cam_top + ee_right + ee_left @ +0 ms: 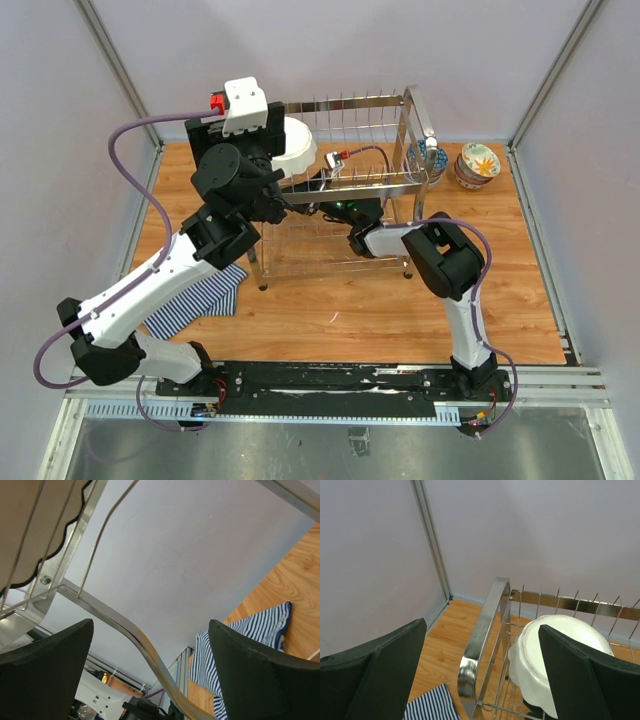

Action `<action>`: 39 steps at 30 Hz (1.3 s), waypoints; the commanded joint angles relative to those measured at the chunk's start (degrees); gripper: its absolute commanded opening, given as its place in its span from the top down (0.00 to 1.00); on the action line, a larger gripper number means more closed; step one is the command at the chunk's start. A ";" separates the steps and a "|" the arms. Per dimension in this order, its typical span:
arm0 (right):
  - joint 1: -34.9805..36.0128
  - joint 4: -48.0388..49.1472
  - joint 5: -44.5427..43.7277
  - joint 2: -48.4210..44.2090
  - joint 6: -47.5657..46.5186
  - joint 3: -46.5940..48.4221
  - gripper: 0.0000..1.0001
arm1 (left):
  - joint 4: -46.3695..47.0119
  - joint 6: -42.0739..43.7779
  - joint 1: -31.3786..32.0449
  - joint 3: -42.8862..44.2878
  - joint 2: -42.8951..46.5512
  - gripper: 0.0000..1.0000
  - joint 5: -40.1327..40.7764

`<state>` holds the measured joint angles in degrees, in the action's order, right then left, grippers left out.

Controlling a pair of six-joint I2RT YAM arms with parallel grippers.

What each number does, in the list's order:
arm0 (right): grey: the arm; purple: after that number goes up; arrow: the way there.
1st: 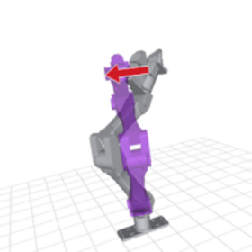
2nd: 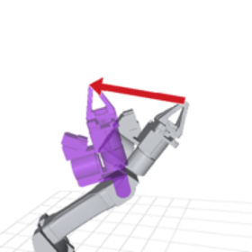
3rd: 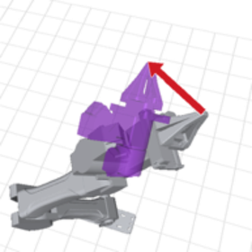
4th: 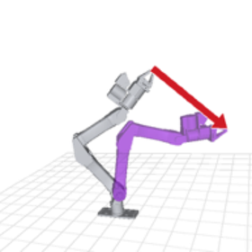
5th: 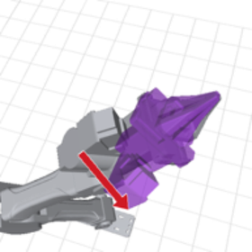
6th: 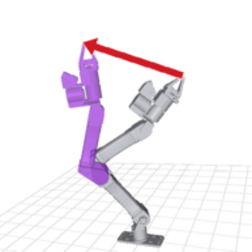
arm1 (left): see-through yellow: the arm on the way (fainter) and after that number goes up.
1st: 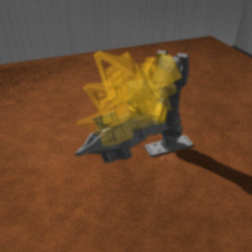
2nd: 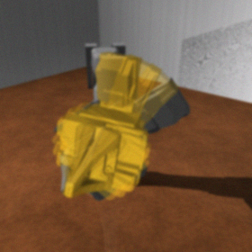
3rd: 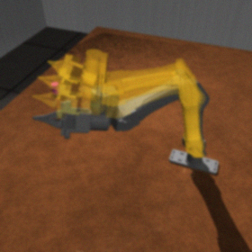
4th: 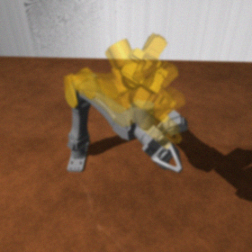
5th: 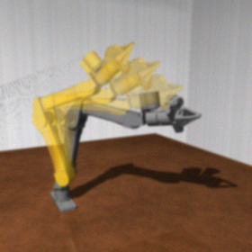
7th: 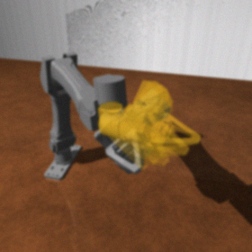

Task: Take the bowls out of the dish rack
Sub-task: Adjust the bowl in the dish rack.

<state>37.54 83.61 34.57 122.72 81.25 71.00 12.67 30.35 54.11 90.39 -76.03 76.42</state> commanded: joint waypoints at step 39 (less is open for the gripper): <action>7.32 7.53 -26.06 4.33 -51.40 -9.64 0.02 | -34.65 -32.58 -0.27 4.50 4.45 0.00 -17.84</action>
<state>44.29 88.01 11.05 125.71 37.19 59.86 -19.55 -0.43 54.11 92.29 -69.76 60.82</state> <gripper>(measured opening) 0.986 0.996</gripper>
